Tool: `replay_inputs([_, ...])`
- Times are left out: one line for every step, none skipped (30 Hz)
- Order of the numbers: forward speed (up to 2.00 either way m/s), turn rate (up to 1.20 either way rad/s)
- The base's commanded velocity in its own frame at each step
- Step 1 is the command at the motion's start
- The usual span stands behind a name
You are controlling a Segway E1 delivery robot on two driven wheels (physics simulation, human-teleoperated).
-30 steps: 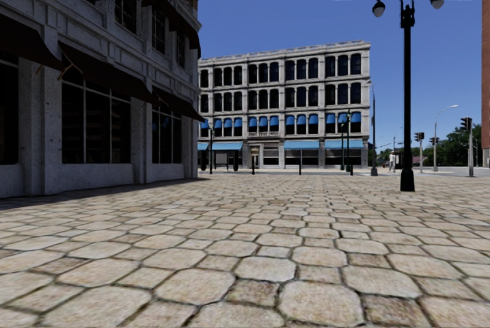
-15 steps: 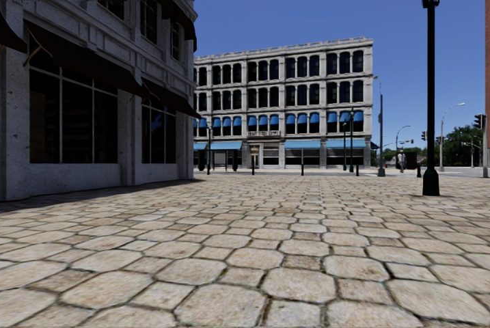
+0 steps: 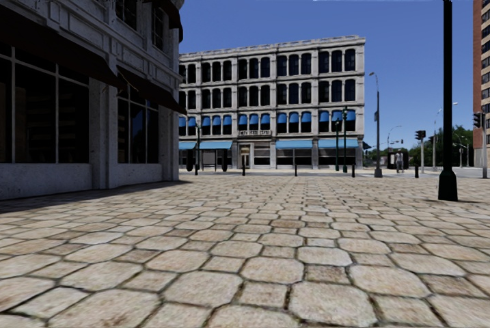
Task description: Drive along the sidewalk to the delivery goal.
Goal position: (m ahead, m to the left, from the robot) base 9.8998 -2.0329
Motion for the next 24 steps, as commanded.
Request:
replay_inputs([2.00, -0.22])
replay_inputs([2.00, -0.22])
replay_inputs([2.00, -0.22])
replay_inputs([2.00, -0.22])
replay_inputs([2.00, -0.20])
replay_inputs([2.00, -0.20])
replay_inputs([2.00, 0.00])
replay_inputs([2.00, 0.00])
replay_inputs([2.00, 0.00])
replay_inputs([2.00, 0.00])
replay_inputs([2.00, 0.00])
replay_inputs([2.00, 0.00])
replay_inputs([2.00, 0.00])
replay_inputs([2.00, 0.00])
replay_inputs([2.00, 0.00])
replay_inputs([2.00, 0.00])
replay_inputs([2.00, 0.00])
replay_inputs([2.00, 0.00])
replay_inputs([2.00, 0.00])
replay_inputs([2.00, -0.08])
replay_inputs([2.00, -0.17])
replay_inputs([2.00, -0.23])
replay_inputs([2.00, -0.23])
replay_inputs([2.00, -0.30])
